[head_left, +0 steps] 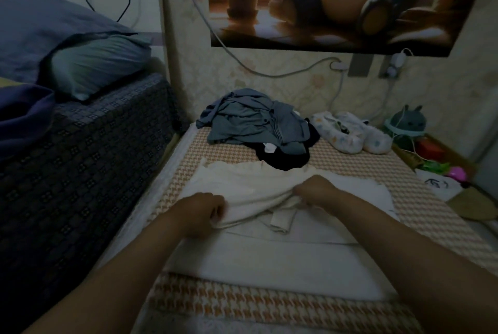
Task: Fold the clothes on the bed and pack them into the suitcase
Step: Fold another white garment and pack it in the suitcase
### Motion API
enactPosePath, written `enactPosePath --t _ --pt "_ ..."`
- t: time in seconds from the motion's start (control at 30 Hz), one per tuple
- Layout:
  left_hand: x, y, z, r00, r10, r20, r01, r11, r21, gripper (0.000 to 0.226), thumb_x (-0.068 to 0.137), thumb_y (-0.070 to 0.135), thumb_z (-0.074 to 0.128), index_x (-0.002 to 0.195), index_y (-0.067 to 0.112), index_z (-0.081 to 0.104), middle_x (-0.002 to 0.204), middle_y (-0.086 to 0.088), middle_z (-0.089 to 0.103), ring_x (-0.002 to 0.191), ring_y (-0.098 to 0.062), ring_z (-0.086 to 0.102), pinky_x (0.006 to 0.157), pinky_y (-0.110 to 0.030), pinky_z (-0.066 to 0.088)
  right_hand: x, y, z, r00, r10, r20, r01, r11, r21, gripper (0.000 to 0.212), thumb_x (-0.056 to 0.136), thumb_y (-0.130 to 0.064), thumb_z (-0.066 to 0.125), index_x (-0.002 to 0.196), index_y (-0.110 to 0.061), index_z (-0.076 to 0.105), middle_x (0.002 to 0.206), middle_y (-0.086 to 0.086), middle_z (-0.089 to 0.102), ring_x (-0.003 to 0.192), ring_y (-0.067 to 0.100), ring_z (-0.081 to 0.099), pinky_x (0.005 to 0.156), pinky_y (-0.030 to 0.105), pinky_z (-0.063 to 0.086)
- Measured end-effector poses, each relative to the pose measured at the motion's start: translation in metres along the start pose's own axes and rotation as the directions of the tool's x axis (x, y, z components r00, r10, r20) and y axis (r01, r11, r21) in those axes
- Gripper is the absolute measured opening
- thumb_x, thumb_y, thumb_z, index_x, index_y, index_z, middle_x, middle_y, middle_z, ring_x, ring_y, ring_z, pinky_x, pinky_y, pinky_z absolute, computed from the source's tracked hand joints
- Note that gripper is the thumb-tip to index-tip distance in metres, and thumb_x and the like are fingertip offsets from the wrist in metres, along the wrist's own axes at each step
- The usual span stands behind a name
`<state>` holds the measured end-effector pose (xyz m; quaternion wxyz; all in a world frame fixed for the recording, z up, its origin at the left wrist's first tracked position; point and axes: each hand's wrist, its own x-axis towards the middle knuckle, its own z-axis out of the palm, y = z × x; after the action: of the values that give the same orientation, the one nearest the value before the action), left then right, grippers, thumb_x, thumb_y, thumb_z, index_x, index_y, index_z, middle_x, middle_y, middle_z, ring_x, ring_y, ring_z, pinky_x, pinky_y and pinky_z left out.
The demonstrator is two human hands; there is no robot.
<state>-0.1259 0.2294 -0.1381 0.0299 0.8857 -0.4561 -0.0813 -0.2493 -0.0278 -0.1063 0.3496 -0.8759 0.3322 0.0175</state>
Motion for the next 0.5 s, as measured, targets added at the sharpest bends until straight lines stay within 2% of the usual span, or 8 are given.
enactPosePath --t 0.03,0.1,0.17,0.23,0.27,0.33,0.4,0.5 --pt "0.002 0.003 -0.002 1.000 0.008 0.003 -0.008 1.000 -0.010 0.023 0.077 0.008 0.058 0.088 0.027 0.050 0.096 0.006 0.050 0.089 -0.016 0.048 0.072 -0.024 0.038 -0.004 -0.007 -0.005 1.000 0.014 0.004 -0.015 0.981 0.192 0.008 0.094 -0.018 0.049 0.093 -0.010 0.052 0.091 0.012 0.057 0.078 0.023 0.054 0.070 0.030 0.045" --pt "0.005 0.008 -0.006 0.996 0.002 0.090 0.001 1.000 -0.030 0.021 0.078 0.003 0.056 0.083 0.022 0.050 0.093 0.003 0.051 0.087 -0.017 0.048 0.071 -0.023 0.037 -0.006 -0.015 -0.018 0.997 0.049 0.052 -0.069 0.853 0.518 0.006 0.094 -0.013 0.042 0.092 -0.010 0.047 0.082 0.011 0.053 0.071 0.025 0.052 0.068 0.033 0.044" --pt "0.008 0.012 -0.011 0.973 -0.023 0.232 0.028 0.999 -0.019 0.014 0.085 0.008 0.057 0.092 0.020 0.060 0.103 0.002 0.058 0.091 -0.016 0.051 0.074 -0.021 0.039 -0.013 -0.017 -0.022 0.993 0.014 0.119 -0.076 0.845 0.529 0.013 0.094 -0.011 0.041 0.083 -0.010 0.047 0.077 0.012 0.052 0.066 0.026 0.051 0.061 0.033 0.046" --pt "0.014 0.018 -0.016 0.938 -0.065 0.341 0.058 0.998 0.031 0.023 0.092 0.018 0.055 0.112 0.016 0.066 0.120 0.000 0.061 0.103 -0.017 0.056 0.070 -0.013 0.040 -0.009 -0.005 -0.019 0.994 0.045 0.103 -0.056 0.992 0.113 0.008 0.094 -0.012 0.048 0.092 -0.009 0.055 0.093 0.014 0.061 0.080 0.029 0.059 0.069 0.035 0.051" --pt "0.021 0.020 -0.015 0.933 -0.083 0.350 0.071 0.996 0.047 0.028 0.094 0.018 0.051 0.118 0.012 0.066 0.123 -0.002 0.061 0.105 -0.018 0.057 0.064 -0.010 0.039 -0.005 0.004 -0.019 0.998 0.035 0.043 -0.029 0.992 -0.127 0.014 0.094 -0.015 0.052 0.104 -0.008 0.058 0.109 0.014 0.062 0.095 0.029 0.060 0.081 0.034 0.050" --pt "0.033 0.018 -0.009 0.950 -0.113 0.291 0.093 0.992 0.083 0.030 0.094 0.016 0.051 0.118 0.009 0.067 0.117 -0.004 0.063 0.095 -0.016 0.058 0.062 -0.009 0.041 0.003 0.021 -0.019 0.993 0.027 -0.111 -0.063 0.941 -0.333 0.032 0.094 -0.026 0.052 0.122 -0.010 0.056 0.128 0.008 0.057 0.113 0.024 0.055 0.092 0.030 0.044" --pt "0.044 0.013 -0.005 0.989 -0.121 0.090 0.110 0.987 0.115 0.026 0.092 0.013 0.051 0.113 0.014 0.067 0.115 -0.001 0.061 0.098 -0.016 0.057 0.077 -0.018 0.046 0.002 0.030 -0.020 0.999 0.013 -0.053 -0.034 0.913 -0.406 0.032 0.093 -0.033 0.054 0.115 -0.010 0.058 0.118 0.005 0.059 0.109 0.022 0.056 0.082 0.026 0.044" --pt "0.067 -0.001 0.013 0.990 -0.006 -0.142 0.027 0.988 0.149 0.040 0.093 0.002 0.046 0.126 0.022 0.056 0.128 -0.005 0.052 0.110 -0.022 0.054 0.086 -0.029 0.044 0.007 0.030 -0.020 0.998 0.026 0.056 -0.003 0.924 -0.381 0.019 0.089 -0.028 0.059 0.076 -0.015 0.055 0.080 0.001 0.055 0.081 0.019 0.055 0.062 0.023 0.044"
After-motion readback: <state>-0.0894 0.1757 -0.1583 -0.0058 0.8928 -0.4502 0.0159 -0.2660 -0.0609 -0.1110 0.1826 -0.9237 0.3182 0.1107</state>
